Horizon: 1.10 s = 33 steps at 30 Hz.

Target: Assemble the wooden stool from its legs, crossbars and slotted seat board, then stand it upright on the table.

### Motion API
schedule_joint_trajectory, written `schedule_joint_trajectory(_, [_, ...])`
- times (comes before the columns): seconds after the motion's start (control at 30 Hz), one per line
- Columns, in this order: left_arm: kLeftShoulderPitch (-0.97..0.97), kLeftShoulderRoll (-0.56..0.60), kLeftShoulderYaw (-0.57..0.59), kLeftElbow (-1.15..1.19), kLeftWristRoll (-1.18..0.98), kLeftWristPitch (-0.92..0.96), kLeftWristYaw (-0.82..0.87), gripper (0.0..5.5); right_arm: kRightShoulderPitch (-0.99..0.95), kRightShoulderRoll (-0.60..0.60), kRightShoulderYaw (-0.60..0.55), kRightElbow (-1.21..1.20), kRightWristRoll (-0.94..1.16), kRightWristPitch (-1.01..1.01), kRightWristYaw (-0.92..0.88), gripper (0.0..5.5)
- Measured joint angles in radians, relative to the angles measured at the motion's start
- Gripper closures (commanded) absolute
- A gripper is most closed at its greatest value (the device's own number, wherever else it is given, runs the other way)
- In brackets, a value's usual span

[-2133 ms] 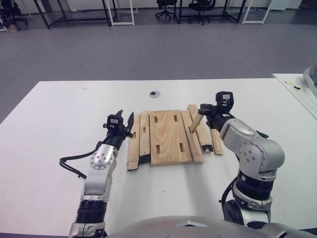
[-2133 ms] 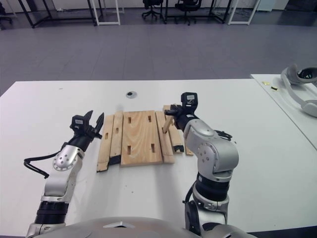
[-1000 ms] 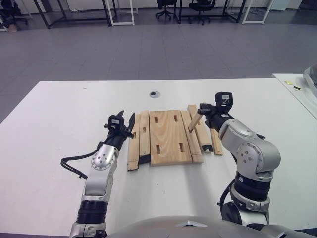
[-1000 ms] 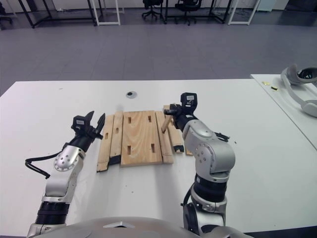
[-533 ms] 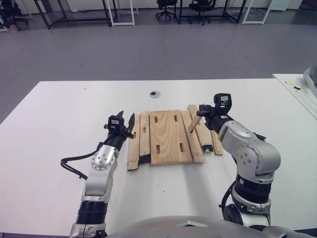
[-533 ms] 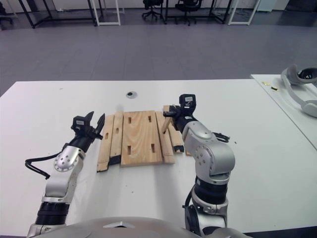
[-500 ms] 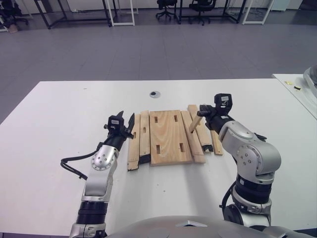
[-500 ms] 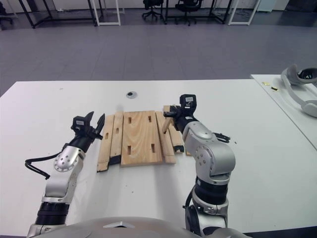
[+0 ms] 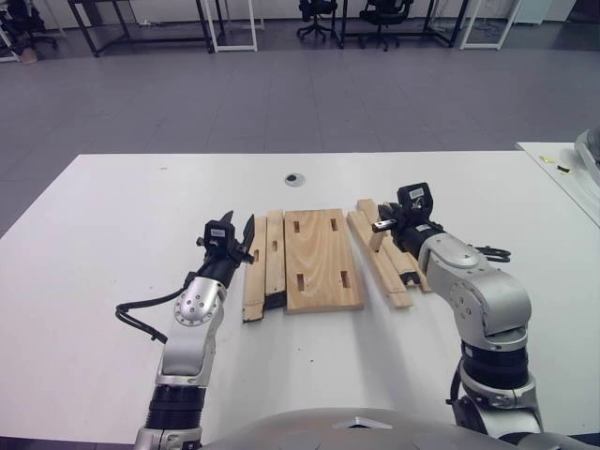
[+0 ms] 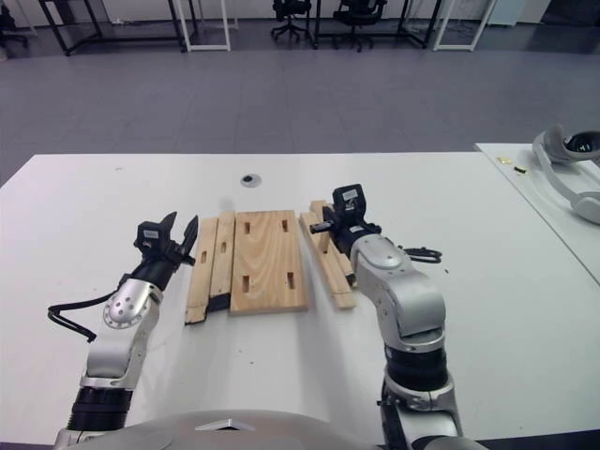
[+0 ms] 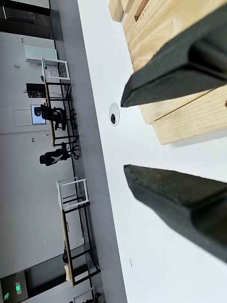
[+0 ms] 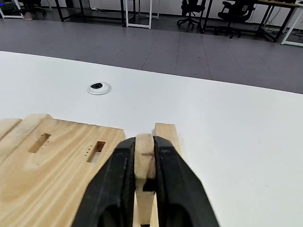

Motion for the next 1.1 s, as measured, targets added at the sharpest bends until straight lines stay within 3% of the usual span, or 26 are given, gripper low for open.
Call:
schedule_joint_trajectory(0.6, [0.016, -0.019, -0.008, -0.001, 0.001, -0.001, 0.010, 3.28, 0.036, 0.023, -0.107, 0.087, 0.047, -0.116, 0.086, 5.08])
schedule_joint_trajectory(1.1, [0.016, -0.020, -0.008, -0.001, 0.001, -0.001, 0.015, 3.28, 0.080, 0.018, -0.050, -0.010, 0.043, -0.080, 0.086, 5.08])
